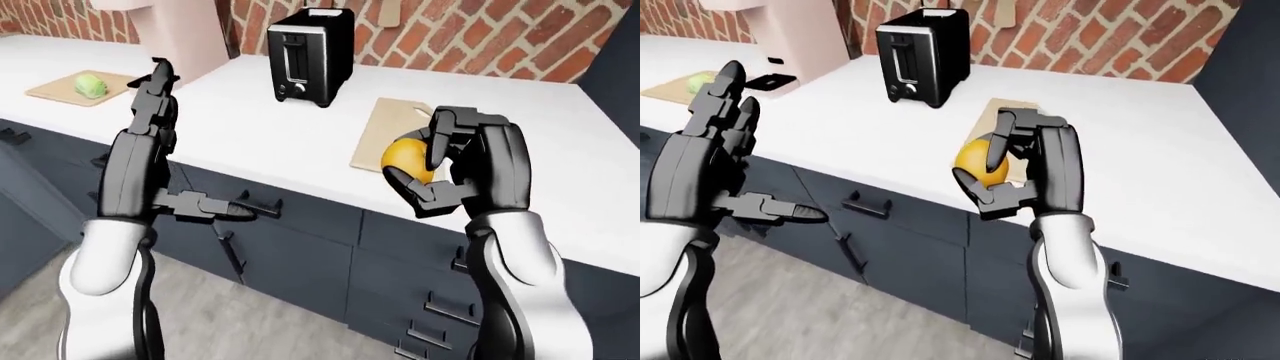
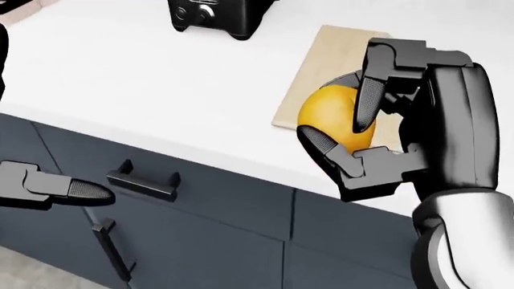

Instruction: Place the brussel sprout and the tangerine on separate cutting boards.

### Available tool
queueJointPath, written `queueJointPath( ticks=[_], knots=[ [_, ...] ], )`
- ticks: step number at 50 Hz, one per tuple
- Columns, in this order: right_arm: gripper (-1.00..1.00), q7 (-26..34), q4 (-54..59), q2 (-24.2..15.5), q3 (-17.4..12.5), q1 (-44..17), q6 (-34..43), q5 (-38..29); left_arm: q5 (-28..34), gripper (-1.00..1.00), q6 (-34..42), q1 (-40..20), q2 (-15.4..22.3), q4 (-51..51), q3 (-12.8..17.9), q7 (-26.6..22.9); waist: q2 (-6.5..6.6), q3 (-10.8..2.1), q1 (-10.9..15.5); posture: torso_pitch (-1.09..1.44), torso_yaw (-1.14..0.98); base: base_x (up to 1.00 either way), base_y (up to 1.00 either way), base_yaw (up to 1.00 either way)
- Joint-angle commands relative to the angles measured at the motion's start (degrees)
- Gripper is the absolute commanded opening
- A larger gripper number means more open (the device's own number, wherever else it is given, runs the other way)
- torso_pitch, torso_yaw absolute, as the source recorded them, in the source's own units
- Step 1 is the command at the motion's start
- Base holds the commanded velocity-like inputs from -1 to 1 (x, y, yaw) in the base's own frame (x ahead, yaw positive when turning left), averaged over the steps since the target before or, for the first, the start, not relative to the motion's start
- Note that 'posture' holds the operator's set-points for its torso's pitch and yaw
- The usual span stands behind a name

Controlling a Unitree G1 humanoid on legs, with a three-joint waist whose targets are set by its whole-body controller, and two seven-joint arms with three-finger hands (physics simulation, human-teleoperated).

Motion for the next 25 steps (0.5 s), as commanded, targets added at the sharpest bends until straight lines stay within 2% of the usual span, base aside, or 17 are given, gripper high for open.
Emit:
queueJointPath(
  ticks=[1,6,10,14,17,18,21,23,25],
  knots=[
    [-1.00,-0.32,-1.64,-0.25,-0.03,-1.27,-2.73,0.08,0.32,1.00,-1.68,-1.33,0.63,-1.40,0.43,0.39,0.24,-0.55,-0.46,0.00,0.37,0.18,0.00,0.00],
    [-1.00,-0.43,-1.48,-0.32,-0.11,-1.02,-3.06,0.32,0.42,1.00,-1.97,-1.15,0.40,-1.29,0.46,0.42,-0.12,0.07,-2.28,0.00,0.37,0.18,0.00,0.00],
    [-1.00,-0.43,-1.84,-0.35,-0.26,-1.56,-2.07,0.52,0.51,1.00,-2.45,-1.11,0.09,-0.86,0.00,0.57,-1.66,0.41,-3.39,0.00,0.37,0.18,0.00,0.00],
    [-1.00,-0.44,-1.47,-0.35,-0.15,-1.12,-3.01,0.53,0.48,1.00,-1.93,-1.52,0.39,-1.08,0.23,0.34,-0.65,-0.25,-4.12,0.00,0.37,0.18,0.00,0.00],
    [-1.00,-0.40,-2.10,-0.48,-0.37,-1.90,-1.65,0.55,0.55,1.00,-1.68,-1.93,0.50,-1.02,0.10,0.29,1.48,-0.41,-4.41,0.00,0.37,0.17,0.00,0.00],
    [-1.00,-0.42,-2.22,-0.40,-0.63,-2.17,-1.15,0.81,0.55,1.00,-1.44,-2.13,0.58,-1.12,0.10,0.23,1.60,-0.36,-4.60,0.00,0.37,0.19,0.00,0.00],
    [-1.00,-0.58,-1.79,-0.45,-0.63,-1.57,-2.06,1.09,0.61,1.00,-1.22,-2.53,0.65,-1.07,-0.11,0.20,1.04,-0.58,-4.79,0.00,0.37,0.24,0.00,0.00],
    [-1.00,-0.60,-1.91,-0.82,-0.30,-1.71,-2.06,0.71,0.68,1.00,-1.19,-2.62,0.68,-0.97,-0.13,0.21,1.06,0.88,-4.83,0.00,0.37,0.44,0.00,0.00],
    [-1.00,-0.49,-2.14,-0.72,-0.52,-1.96,-1.61,0.85,0.76,1.00,-1.12,-2.56,0.71,-1.09,-0.15,0.19,-0.50,1.02,-4.71,0.00,0.37,0.44,0.00,0.00]
  ],
)
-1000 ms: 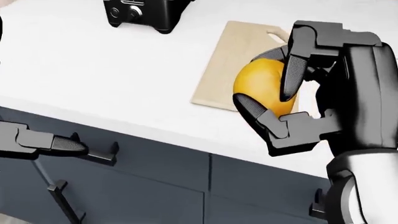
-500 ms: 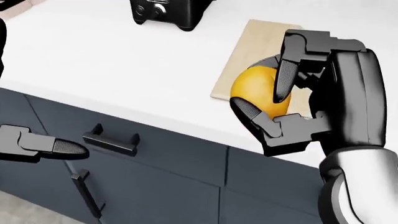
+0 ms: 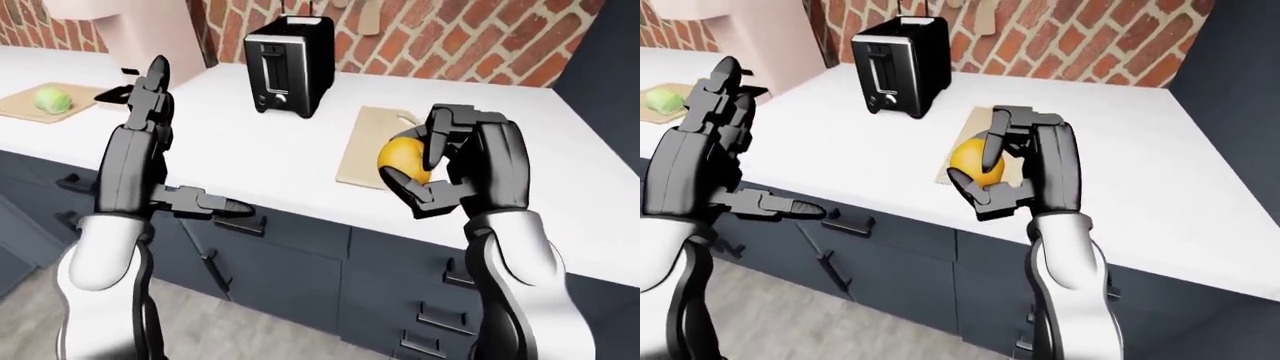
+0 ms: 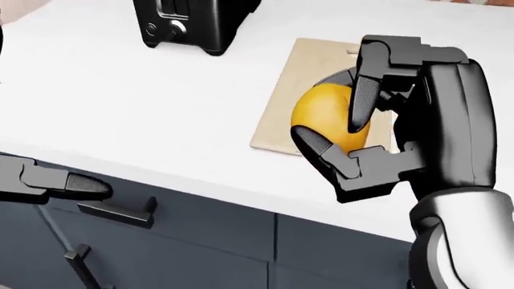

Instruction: Place the brussel sprout and the tangerine on separate cutting boards.

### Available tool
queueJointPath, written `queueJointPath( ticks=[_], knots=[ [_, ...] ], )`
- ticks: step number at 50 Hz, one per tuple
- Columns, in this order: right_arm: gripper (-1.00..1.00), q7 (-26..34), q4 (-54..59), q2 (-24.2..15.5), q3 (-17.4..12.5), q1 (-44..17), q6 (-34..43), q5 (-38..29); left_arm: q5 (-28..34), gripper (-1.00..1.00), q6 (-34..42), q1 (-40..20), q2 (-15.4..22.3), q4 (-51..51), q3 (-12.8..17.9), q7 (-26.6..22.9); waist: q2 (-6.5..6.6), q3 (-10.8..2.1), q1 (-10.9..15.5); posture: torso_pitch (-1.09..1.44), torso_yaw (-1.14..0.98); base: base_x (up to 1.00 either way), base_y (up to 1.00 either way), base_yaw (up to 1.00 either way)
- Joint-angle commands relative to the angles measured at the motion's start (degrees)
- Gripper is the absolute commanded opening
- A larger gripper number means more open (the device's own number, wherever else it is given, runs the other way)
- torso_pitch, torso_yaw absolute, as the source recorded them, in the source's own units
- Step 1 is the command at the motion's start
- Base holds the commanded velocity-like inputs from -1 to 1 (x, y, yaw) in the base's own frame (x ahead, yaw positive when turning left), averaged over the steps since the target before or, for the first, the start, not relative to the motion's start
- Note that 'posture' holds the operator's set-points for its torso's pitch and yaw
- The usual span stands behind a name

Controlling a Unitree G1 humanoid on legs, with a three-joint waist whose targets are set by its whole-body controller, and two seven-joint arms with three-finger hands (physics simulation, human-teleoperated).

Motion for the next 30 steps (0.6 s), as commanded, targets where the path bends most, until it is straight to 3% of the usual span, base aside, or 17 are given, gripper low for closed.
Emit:
queueJointPath(
  ticks=[1,3,4,5,7,10,12,13,14,17,30],
  knots=[
    [-1.00,-0.51,-1.63,-0.39,-0.98,-1.05,-2.16,-0.59,-0.15,1.00,-1.68,-1.35,0.24,-1.72,-0.24,0.12,-0.42,-0.49,-0.28,0.00,0.37,0.44,0.00,0.00],
    [-1.00,-0.46,-1.92,-0.46,-0.98,-0.95,-1.94,-0.64,-0.07,1.00,-1.90,-1.17,0.18,-1.62,-0.25,0.16,-2.52,-0.44,-0.38,0.00,0.37,0.44,0.00,0.00],
    [-1.00,-0.53,-1.60,-0.29,-0.95,-0.52,-2.62,-0.56,-0.07,1.00,-1.94,-1.15,0.13,-1.60,-0.31,0.16,-0.92,-1.04,-0.94,0.00,0.37,0.36,0.00,0.00],
    [-1.00,-0.63,-1.35,-0.31,-0.78,-0.72,-2.67,-0.72,-0.06,1.00,-1.93,-1.14,0.13,-1.62,-0.32,0.13,-1.89,-0.72,-0.99,0.00,0.37,0.36,0.00,0.00],
    [-1.00,-0.65,-1.21,-0.07,-0.85,-0.35,-3.05,-0.60,-0.04,1.00,-2.01,-0.91,0.08,-1.70,-0.16,0.15,-2.18,0.07,-1.73,0.00,0.37,0.29,0.00,0.00],
    [-1.00,-0.74,-0.89,-0.04,-0.74,-0.24,-3.28,-0.63,-0.01,1.00,-2.02,-0.66,-0.01,-1.94,-0.14,0.10,-1.85,-1.44,-0.34,0.00,0.37,0.03,0.00,0.00],
    [-1.00,-0.75,-0.64,-0.12,-0.38,0.55,-4.39,-1.04,0.00,1.00,-1.91,-0.60,-0.01,-2.10,-0.06,0.07,0.52,-2.51,0.83,0.00,0.37,0.00,0.00,0.00],
    [-1.00,-0.70,-0.49,0.10,-0.53,0.65,-4.44,-0.92,0.03,1.00,-1.91,-0.45,-0.02,-2.20,-0.09,0.01,0.76,-3.07,1.55,0.00,0.37,0.00,0.00,0.00],
    [-1.00,-0.73,-0.42,0.09,-0.43,0.68,-4.57,-1.05,0.05,1.00,-1.95,-0.45,-0.04,-2.19,-0.07,0.04,0.05,-2.46,1.80,0.00,0.37,0.00,0.00,0.00],
    [-1.00,-0.55,-0.49,0.05,-0.34,0.50,-4.13,-1.33,0.11,1.00,-1.84,-0.57,0.00,-2.23,-0.13,0.02,0.37,-3.11,3.26,0.00,0.37,0.00,0.00,0.00],
    [-1.00,0.10,0.74,-0.56,1.23,-0.16,-2.55,-5.60,-0.09,1.00,-2.27,-0.73,0.08,-1.55,0.11,0.09,-1.13,-4.26,6.40,0.00,0.37,0.00,0.00,0.00]
  ],
)
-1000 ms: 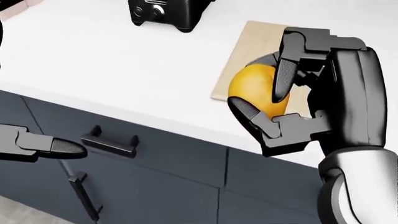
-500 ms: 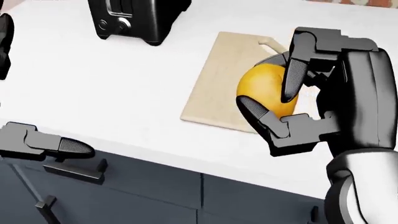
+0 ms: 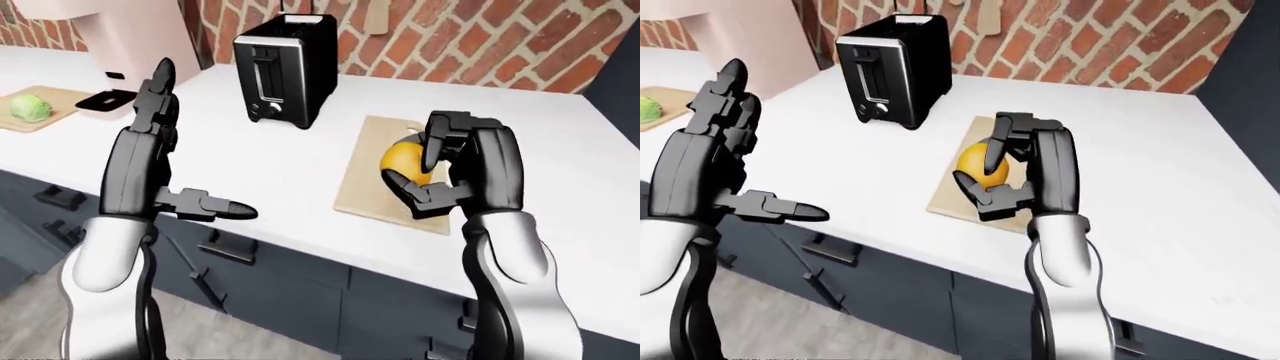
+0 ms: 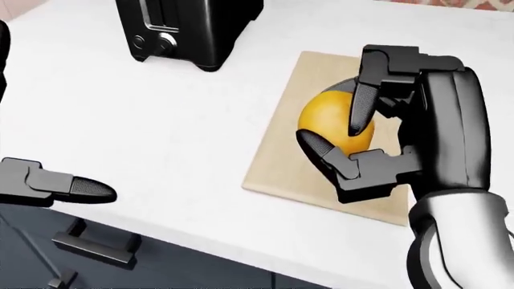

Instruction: Place the brussel sprout and the tangerine on separate cutting boards.

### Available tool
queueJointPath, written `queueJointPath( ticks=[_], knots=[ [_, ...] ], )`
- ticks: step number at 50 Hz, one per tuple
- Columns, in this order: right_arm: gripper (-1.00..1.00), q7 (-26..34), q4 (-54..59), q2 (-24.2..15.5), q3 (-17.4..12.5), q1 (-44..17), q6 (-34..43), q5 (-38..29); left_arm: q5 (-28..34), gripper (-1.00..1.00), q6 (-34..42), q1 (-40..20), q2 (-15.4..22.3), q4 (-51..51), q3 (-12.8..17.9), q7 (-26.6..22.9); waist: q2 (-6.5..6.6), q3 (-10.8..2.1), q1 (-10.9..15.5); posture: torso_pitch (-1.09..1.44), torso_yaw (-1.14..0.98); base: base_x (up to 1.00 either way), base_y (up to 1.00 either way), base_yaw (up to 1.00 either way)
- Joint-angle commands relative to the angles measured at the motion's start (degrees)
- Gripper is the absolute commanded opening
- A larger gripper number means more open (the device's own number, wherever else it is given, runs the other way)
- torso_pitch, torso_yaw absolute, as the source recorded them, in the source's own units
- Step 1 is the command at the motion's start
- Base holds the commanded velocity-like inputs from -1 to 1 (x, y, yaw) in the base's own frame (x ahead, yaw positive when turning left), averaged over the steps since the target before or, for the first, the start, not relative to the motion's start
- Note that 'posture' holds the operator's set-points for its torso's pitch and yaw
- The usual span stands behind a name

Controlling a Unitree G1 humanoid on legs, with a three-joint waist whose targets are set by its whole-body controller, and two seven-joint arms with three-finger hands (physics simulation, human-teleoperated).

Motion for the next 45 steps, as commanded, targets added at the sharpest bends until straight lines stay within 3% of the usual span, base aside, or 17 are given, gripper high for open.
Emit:
queueJointPath(
  ticks=[1,11,22,23,25,26,30,32,33,34,37,38,41,43,44,45],
  knots=[
    [-1.00,0.23,-1.25,-0.24,0.29,-1.76,-1.10,-1.81,0.00,1.00,-1.53,-1.33,0.61,-1.49,0.57,0.46,0.01,-1.15,0.18,0.00,0.37,0.00,0.00,0.00],
    [-1.00,-2.10,3.63,0.08,-2.12,-5.33,0.90,-3.52,-0.04,1.00,-1.58,-1.31,0.68,-1.50,0.52,0.49,0.09,-0.56,1.19,0.00,0.37,0.00,0.00,0.00],
    [-1.00,-2.47,3.34,0.62,-1.90,-3.90,-0.59,-1.92,-0.05,1.00,-2.41,-0.53,0.28,-1.20,0.52,0.77,0.82,-0.57,1.14,0.00,0.37,0.00,0.00,0.00],
    [-1.00,-2.57,3.11,0.76,-2.27,-4.02,-0.45,-1.30,-0.03,1.00,-2.43,-0.53,0.30,-1.18,0.51,0.78,0.21,-1.13,0.49,0.00,0.37,0.22,0.00,0.00],
    [-1.00,-2.65,3.17,0.20,-1.81,-3.91,-0.63,-1.57,0.05,1.00,-2.40,-0.58,0.30,-1.12,0.44,0.75,1.53,1.79,-0.60,0.00,0.37,0.40,0.00,0.00],
    [-1.00,-2.64,3.06,0.23,-1.90,-4.17,-0.23,-1.45,0.07,1.00,-2.38,-0.61,0.31,-1.11,0.45,0.76,1.65,1.90,-0.93,0.00,0.37,0.40,0.00,0.00],
    [-1.00,-2.55,3.31,-0.06,-1.36,-3.51,-1.25,-1.92,0.11,1.00,-2.25,-0.76,0.33,-1.08,0.40,0.75,3.57,0.44,-2.32,0.00,0.37,0.39,0.00,0.00],
    [-1.00,-2.40,3.27,0.06,-1.37,-3.66,-1.17,-1.98,0.14,1.00,-2.16,-0.99,0.44,-0.98,0.37,0.72,5.96,-1.08,-2.83,0.00,0.37,0.39,0.00,0.00],
    [-1.00,-2.37,3.31,0.03,-1.38,-3.75,-1.21,-2.08,0.07,1.00,-2.13,-1.10,0.43,-0.95,0.43,0.73,4.40,0.98,-2.88,0.00,0.37,0.39,0.00,0.00],
    [-1.00,-2.33,3.19,0.10,-1.37,-3.82,-1.06,-2.12,-0.03,1.00,-2.04,-1.17,0.42,-1.03,0.50,0.73,5.34,0.84,-3.50,0.00,0.37,0.40,0.00,0.00],
    [-1.00,-2.19,3.01,0.06,-1.05,-3.92,-1.13,-2.74,-0.33,1.00,-1.38,-1.54,0.52,-1.17,0.67,0.86,5.32,1.21,-3.86,0.00,0.37,0.22,0.00,0.00],
    [-1.00,-2.09,2.98,0.17,-1.18,-3.96,-1.27,-2.69,-0.29,1.00,-1.33,-1.57,0.69,-1.23,0.60,0.83,4.70,0.13,-3.88,0.00,0.37,0.00,0.00,0.00],
    [-1.00,-1.94,2.80,0.11,-1.23,-3.66,-1.36,-2.97,-0.37,1.00,-1.27,-1.48,0.69,-1.39,0.62,0.87,3.38,1.25,-3.01,0.00,0.37,0.00,0.00,0.00],
    [-1.00,-1.92,2.91,0.22,-1.28,-3.58,-1.47,-2.96,-0.39,1.00,-1.35,-1.40,0.69,-1.38,0.58,0.91,0.99,1.58,-2.15,0.00,0.37,0.00,0.00,0.00],
    [-1.00,-1.95,3.18,0.14,-1.20,-3.26,-1.90,-3.13,-0.46,1.00,-1.48,-1.30,0.59,-1.32,0.59,0.97,2.29,0.80,-1.67,0.00,0.37,0.00,0.00,0.00],
    [-1.00,-1.90,3.15,0.19,-1.32,-3.13,-1.92,-3.12,-0.44,1.00,-1.61,-1.15,0.55,-1.20,0.57,1.03,1.95,0.47,-1.45,0.00,0.37,0.00,0.00,0.00]
  ],
)
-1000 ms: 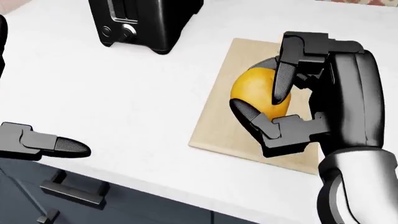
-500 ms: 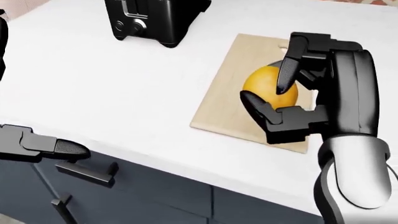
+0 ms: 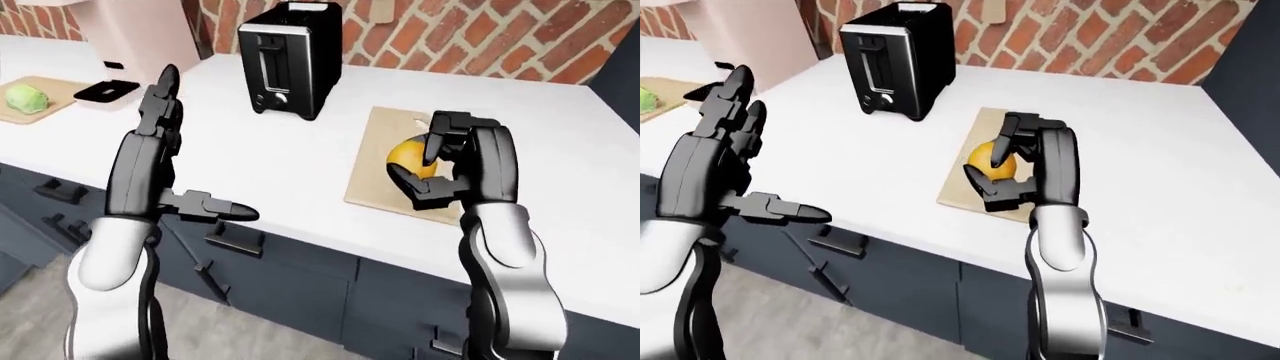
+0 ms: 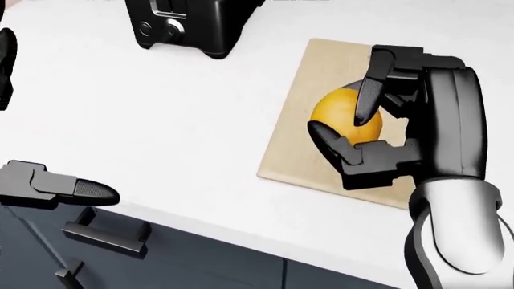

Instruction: Place the brussel sprout and the tangerine on separate cutting boards.

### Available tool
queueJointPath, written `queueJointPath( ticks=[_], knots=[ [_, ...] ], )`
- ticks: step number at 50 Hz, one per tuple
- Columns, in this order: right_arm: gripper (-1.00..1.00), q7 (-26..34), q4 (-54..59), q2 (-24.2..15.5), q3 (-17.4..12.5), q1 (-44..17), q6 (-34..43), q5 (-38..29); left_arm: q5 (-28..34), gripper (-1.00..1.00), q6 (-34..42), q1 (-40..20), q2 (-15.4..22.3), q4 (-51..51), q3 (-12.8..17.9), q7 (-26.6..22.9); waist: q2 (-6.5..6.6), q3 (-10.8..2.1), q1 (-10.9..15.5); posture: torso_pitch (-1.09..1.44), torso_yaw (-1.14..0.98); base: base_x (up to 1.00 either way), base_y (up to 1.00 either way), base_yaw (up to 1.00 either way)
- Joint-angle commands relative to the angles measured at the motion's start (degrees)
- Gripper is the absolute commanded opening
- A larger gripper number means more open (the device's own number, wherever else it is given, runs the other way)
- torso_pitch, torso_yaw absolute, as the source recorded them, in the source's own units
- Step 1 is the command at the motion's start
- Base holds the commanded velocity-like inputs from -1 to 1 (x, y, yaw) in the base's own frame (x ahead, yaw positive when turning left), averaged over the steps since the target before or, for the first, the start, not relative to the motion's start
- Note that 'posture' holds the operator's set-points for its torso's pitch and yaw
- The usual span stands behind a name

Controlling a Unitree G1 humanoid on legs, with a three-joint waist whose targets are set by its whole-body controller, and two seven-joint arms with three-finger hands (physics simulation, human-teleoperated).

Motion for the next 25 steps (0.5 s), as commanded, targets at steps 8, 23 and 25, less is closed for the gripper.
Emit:
queueJointPath(
  ticks=[8,23,25],
  knots=[
    [-1.00,-1.01,0.19,-0.51,-0.31,-1.04,-2.99,-1.03,0.07,1.00,-1.80,-1.53,0.74,-1.99,0.92,0.77,0.27,-3.02,1.56,0.00,0.37,0.00,0.00,0.00],
    [-1.00,-3.99,7.75,-1.26,-1.35,-3.44,-2.82,-3.38,0.14,1.00,-1.93,-1.47,0.67,-1.73,0.86,0.77,0.20,-3.37,2.56,0.00,0.37,0.00,0.00,0.00],
    [-1.00,-4.37,8.90,-1.46,-1.41,-3.77,-3.04,-4.20,0.18,1.00,-1.94,-1.47,0.74,-1.71,0.91,0.75,0.20,-3.26,2.65,0.00,0.37,0.00,0.00,0.00]
  ],
)
